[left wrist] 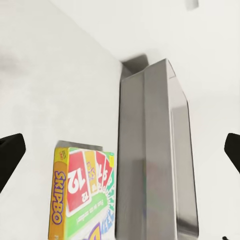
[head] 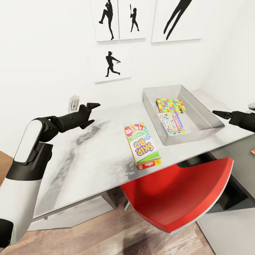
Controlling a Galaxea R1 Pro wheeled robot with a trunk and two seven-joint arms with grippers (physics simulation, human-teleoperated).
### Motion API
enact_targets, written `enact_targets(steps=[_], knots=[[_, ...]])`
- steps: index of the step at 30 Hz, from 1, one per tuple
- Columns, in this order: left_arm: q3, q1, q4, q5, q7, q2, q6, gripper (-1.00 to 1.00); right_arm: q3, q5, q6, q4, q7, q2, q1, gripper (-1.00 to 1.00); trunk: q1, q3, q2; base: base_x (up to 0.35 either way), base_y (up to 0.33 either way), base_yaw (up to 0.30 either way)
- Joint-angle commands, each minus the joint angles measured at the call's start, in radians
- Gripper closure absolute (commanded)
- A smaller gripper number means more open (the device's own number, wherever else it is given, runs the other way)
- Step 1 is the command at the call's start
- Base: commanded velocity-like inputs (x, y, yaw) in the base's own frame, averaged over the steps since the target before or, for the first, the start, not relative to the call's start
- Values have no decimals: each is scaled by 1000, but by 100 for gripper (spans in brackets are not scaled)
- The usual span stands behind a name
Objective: Put all the toys in the child's room - the three board games (two on the bed and one on the table), the two jigsaw puzzles on the table, and the tennis ball on the table - inside the toy box on the table in the child's room.
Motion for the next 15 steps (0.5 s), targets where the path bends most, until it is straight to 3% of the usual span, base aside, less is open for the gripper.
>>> enact_targets(steps=[1,10,15], knots=[[-1,0,-1,8,8,1,-1,-100,4,9,4,0,10,1,0,-100,0,-1,0,0,0,0],[-1,6,-2,8,6,2,-1,-100,22,9,4,-1,9,7,1,-100,0,-1,0,0,6,0],[-1,8,-2,10,5,3,-1,-100,25,9,4,-1,9,8,1,-100,0,-1,0,0,103,0]])
